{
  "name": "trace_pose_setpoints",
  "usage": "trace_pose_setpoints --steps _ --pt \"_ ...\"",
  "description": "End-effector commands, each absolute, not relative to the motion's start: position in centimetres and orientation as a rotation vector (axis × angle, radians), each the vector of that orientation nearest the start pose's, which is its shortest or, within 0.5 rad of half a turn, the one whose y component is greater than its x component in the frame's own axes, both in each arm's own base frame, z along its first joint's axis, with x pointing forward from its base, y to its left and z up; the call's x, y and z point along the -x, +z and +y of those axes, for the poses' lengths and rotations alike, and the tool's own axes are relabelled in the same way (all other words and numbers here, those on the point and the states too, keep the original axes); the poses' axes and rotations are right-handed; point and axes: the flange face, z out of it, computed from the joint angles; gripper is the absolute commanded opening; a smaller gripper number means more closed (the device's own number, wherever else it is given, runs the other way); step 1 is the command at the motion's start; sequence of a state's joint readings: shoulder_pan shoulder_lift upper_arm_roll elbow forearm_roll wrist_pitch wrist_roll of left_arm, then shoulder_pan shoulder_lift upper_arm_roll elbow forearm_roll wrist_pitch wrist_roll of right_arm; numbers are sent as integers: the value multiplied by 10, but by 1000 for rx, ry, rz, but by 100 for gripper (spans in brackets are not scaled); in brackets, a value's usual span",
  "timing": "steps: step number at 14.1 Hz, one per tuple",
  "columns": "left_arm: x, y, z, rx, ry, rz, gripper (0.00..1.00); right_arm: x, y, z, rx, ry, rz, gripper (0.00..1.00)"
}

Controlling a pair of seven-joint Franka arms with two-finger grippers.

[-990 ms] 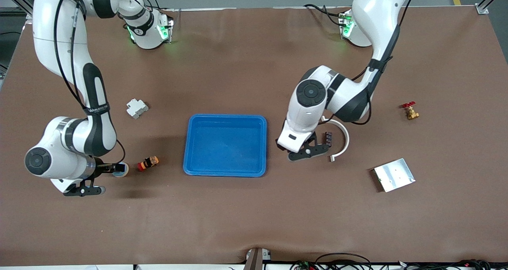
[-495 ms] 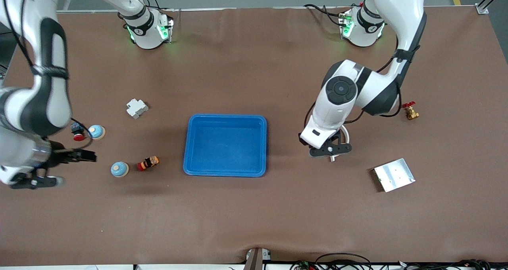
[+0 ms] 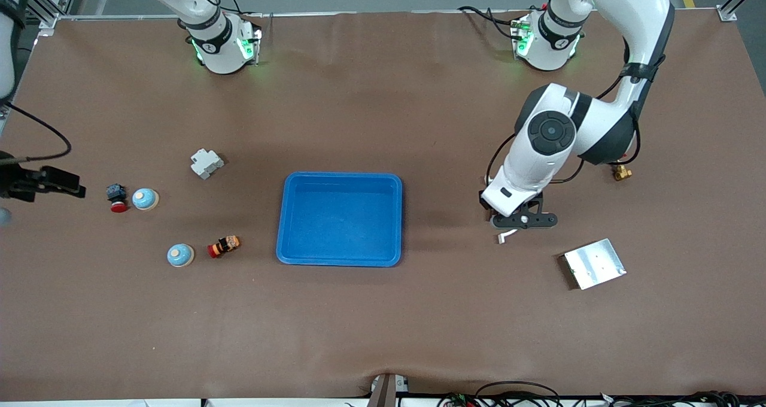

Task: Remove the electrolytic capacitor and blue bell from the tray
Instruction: 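Carry the capacitor toward the arc while the right gripper places the bell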

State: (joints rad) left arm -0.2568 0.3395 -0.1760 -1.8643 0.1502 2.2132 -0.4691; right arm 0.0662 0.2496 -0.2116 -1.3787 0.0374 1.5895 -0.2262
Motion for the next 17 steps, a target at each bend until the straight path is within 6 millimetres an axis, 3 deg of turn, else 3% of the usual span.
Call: trace_pose_setpoints --steps 1,3,5,8,11,13,17 --pt "-566 340 -225 3095 -54 170 0 -609 597 -51 3192 39 -193 100" --pt "-562 329 -205 3093 -69 222 0 -600 605 -39 3184 60 -16 100" --pt "-558 313 -184 3096 -99 263 0 -598 604 -28 3180 82 22 100" --pt "-556 299 -166 3096 -111 263 0 -597 610 -49 3177 52 68 100" --pt "-553 288 -149 3095 -77 232 0 -597 623 -44 3178 0 57 100" --pt "-548 278 -141 3097 -68 215 0 -594 624 -55 3160 6 90 100" --pt "-550 258 -116 3117 -99 146 0 -587 636 -44 3177 -5 66 100"
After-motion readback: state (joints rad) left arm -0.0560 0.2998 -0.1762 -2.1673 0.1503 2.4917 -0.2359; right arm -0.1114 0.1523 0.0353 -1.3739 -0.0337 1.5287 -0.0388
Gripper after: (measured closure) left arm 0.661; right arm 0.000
